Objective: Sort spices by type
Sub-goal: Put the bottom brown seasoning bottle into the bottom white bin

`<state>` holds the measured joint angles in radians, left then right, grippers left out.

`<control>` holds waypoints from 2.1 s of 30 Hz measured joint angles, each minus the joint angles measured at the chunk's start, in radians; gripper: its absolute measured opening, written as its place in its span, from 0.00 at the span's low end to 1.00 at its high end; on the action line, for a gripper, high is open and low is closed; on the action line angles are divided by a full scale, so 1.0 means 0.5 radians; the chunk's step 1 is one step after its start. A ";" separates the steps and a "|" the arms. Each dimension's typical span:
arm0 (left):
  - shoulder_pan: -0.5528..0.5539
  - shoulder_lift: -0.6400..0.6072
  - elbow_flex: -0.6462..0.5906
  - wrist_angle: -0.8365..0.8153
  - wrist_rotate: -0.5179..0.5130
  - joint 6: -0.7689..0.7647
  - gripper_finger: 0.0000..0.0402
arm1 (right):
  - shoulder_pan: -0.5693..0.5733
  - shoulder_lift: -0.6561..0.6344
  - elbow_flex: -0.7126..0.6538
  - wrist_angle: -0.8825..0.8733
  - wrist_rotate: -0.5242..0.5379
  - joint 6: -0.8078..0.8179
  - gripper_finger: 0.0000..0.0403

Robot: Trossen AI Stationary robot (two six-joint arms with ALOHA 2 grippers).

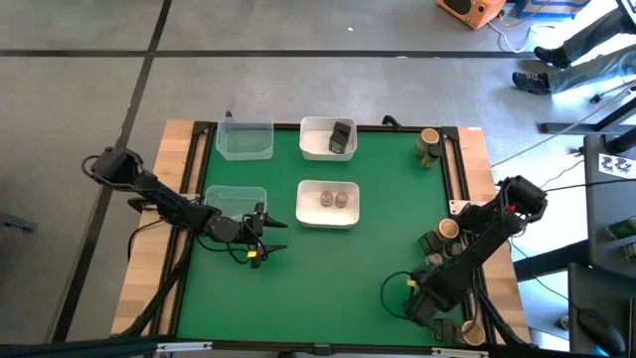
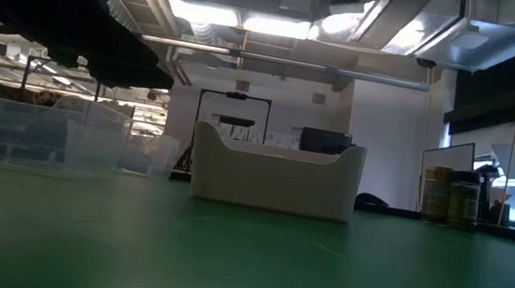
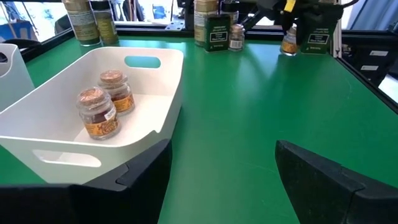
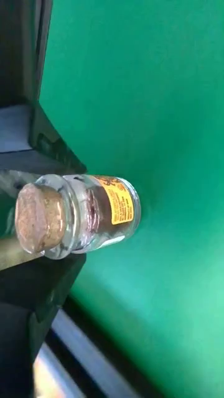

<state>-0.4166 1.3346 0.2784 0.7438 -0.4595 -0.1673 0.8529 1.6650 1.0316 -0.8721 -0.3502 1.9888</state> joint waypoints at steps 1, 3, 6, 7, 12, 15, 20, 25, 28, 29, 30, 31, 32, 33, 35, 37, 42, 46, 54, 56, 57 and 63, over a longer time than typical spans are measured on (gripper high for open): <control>0.000 0.000 0.000 0.000 -0.001 0.003 0.67 | -0.032 0.000 0.024 -0.018 0.056 -0.057 0.46; 0.000 0.000 0.000 0.000 -0.001 0.004 0.67 | -0.104 0.000 0.080 -0.068 0.186 -0.187 0.46; 0.000 0.000 0.000 0.000 -0.001 0.001 0.67 | -0.221 0.000 0.180 -0.120 0.408 -0.425 0.46; 0.000 0.000 0.000 0.000 -0.001 0.001 0.67 | -0.262 0.000 0.212 -0.131 0.488 -0.509 0.46; 0.000 0.000 0.000 0.000 -0.002 0.000 0.67 | -0.466 0.000 0.379 -0.154 0.915 -0.971 0.46; 0.000 0.000 0.000 0.000 -0.002 -0.001 0.67 | -0.588 0.000 0.478 -0.155 1.108 -1.267 0.46; 0.000 0.000 0.000 0.000 -0.003 -0.001 0.67 | -0.772 0.000 0.646 -0.137 1.389 -1.774 0.46; 0.000 0.000 0.000 0.000 -0.004 -0.001 0.67 | -0.965 0.000 0.790 -0.061 1.522 -2.288 0.46; 0.000 0.000 0.000 0.000 -0.004 -0.001 0.67 | -1.089 0.000 0.832 0.031 1.515 -2.571 0.47; 0.000 0.000 0.000 0.000 -0.004 -0.001 0.67 | -1.131 0.000 0.840 0.049 1.502 -2.658 0.47; 0.000 0.000 0.000 0.000 -0.004 -0.001 0.67 | -1.176 0.005 0.851 0.058 1.476 -2.728 0.47; 0.000 0.000 0.000 0.000 -0.004 -0.001 0.67 | -1.218 0.010 0.866 0.069 1.442 -2.796 0.47; 0.000 0.000 0.000 0.000 -0.004 -0.001 0.67 | -1.257 0.013 0.877 0.075 1.406 -2.855 0.47; 0.000 0.000 0.000 -0.001 -0.004 -0.001 0.67 | -1.293 0.014 0.882 0.073 1.374 -2.907 0.47; 0.000 0.000 0.000 -0.001 -0.004 0.001 0.67 | -1.360 0.014 0.885 0.104 1.298 -3.004 0.46; 0.000 0.000 0.000 -0.001 -0.005 0.002 0.67 | -1.428 0.014 0.886 0.121 1.215 -3.051 0.46; 0.000 0.000 0.000 -0.001 -0.005 0.022 0.67 | -1.582 0.058 0.889 0.103 0.995 -3.067 0.46; 0.000 0.000 0.000 -0.004 -0.005 0.022 0.67 | -1.665 0.171 0.888 0.009 0.830 -3.065 0.46; 0.000 0.000 0.001 -0.016 -0.005 0.018 0.67 | -1.727 0.413 0.885 -0.158 0.763 -3.051 0.47; 0.000 0.000 0.001 -0.016 -0.005 0.015 0.67 | -1.738 0.456 0.885 -0.160 0.762 -3.050 0.47; 0.000 0.000 0.001 -0.016 -0.005 0.014 0.67 | -1.739 0.473 0.885 -0.158 0.765 -3.050 0.47; 0.000 0.000 0.001 -0.016 -0.005 0.012 0.67 | -1.748 0.527 0.885 -0.141 0.767 -3.047 0.48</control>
<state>-0.4164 1.3346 0.2790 0.7357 -0.4622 -0.1612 -0.0210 1.9286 1.4742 -0.9426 0.0334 0.4652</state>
